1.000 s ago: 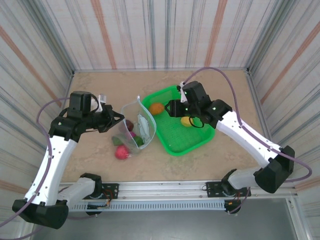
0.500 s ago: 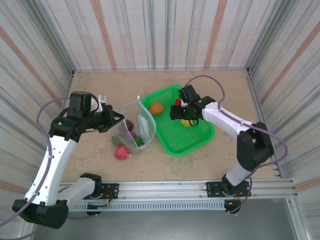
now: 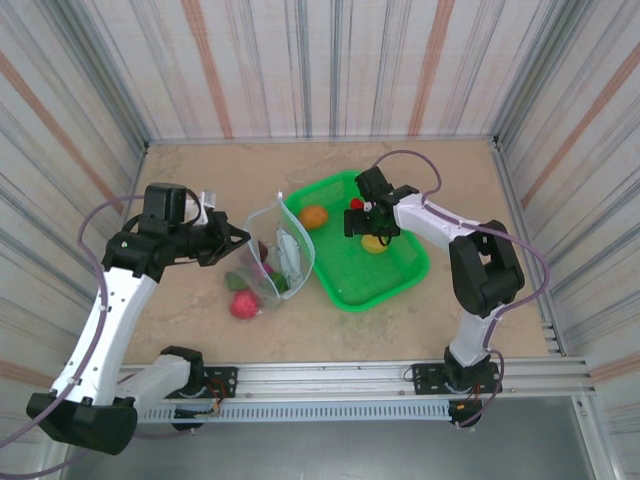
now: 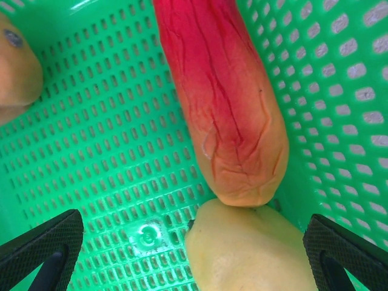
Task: Place the food in the zip-top bag and seal the zipper
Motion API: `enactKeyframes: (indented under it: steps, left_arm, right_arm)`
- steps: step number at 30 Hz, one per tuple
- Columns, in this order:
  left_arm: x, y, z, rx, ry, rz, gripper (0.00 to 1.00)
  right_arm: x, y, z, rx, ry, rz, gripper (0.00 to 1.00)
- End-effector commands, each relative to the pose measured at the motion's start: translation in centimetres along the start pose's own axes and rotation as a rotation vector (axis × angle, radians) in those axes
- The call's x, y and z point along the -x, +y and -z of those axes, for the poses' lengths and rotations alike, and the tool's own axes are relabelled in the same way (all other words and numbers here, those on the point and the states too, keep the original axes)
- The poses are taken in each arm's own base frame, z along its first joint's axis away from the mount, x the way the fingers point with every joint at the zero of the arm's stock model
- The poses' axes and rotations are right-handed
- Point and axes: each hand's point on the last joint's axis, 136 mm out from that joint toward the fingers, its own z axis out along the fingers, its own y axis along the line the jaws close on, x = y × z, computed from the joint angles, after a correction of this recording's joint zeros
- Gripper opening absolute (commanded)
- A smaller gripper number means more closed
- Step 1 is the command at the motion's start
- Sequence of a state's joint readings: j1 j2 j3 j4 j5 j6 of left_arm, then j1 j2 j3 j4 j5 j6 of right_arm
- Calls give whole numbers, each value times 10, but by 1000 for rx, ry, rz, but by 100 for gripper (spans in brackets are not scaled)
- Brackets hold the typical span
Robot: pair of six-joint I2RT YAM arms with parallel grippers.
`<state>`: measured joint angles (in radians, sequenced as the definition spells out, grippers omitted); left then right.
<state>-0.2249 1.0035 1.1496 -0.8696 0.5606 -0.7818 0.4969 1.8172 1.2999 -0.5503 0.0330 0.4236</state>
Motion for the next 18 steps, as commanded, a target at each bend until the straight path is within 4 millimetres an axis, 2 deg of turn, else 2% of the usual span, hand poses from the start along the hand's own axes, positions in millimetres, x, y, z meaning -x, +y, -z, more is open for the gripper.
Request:
enactKeyframes:
  steps: [1, 6, 11, 18]
  left_arm:
    - [-4, 1, -3, -9, 26, -19, 0]
    - [-5, 0, -4, -18, 34, -18, 0]
    - [-5, 0, -3, -15, 32, -17, 0]
    - [-5, -2, 0, -18, 29, -24, 0]
  right_arm:
    - [-2, -1, -6, 0, 26, 25, 96]
    - [-9, 0, -9, 17, 42, 29, 95]
    - [-18, 5, -11, 57, 75, 16, 91]
    - [-28, 1, -5, 51, 91, 23, 86]
